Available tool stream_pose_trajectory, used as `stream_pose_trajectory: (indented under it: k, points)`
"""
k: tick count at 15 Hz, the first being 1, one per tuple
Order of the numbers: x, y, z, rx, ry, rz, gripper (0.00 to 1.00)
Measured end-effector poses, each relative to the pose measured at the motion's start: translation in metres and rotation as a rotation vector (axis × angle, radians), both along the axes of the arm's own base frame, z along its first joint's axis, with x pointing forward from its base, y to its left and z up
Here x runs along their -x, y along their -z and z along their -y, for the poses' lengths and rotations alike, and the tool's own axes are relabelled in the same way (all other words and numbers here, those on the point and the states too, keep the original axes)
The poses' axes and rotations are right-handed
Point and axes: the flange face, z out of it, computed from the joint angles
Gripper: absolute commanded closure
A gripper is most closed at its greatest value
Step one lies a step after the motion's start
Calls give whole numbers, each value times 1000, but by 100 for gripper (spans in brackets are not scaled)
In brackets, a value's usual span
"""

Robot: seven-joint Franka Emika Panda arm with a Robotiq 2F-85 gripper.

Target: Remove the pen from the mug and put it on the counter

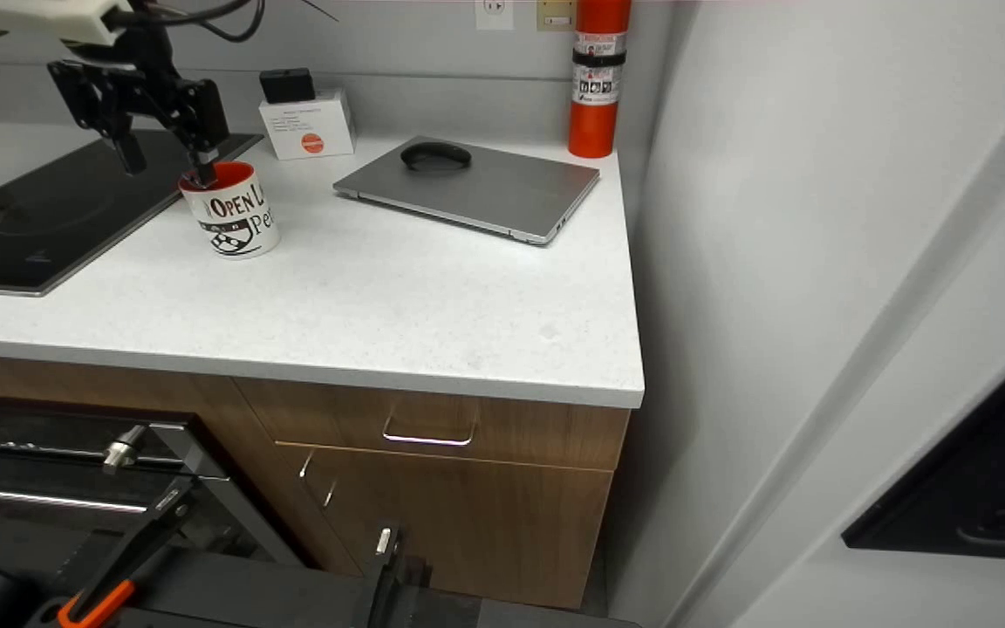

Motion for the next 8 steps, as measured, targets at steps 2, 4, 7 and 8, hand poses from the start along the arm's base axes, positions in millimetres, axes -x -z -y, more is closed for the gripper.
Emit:
stream_pose_trajectory:
  k: [2, 4, 7, 8]
  points:
    - [-3, 2, -1, -3, 2, -2, 66]
    - [-5, 3, -1, -6, 5, -4, 81]
    - [-8, 3, -2, -9, 8, -3, 100]
    - [-9, 4, -2, -9, 8, -3, 100]
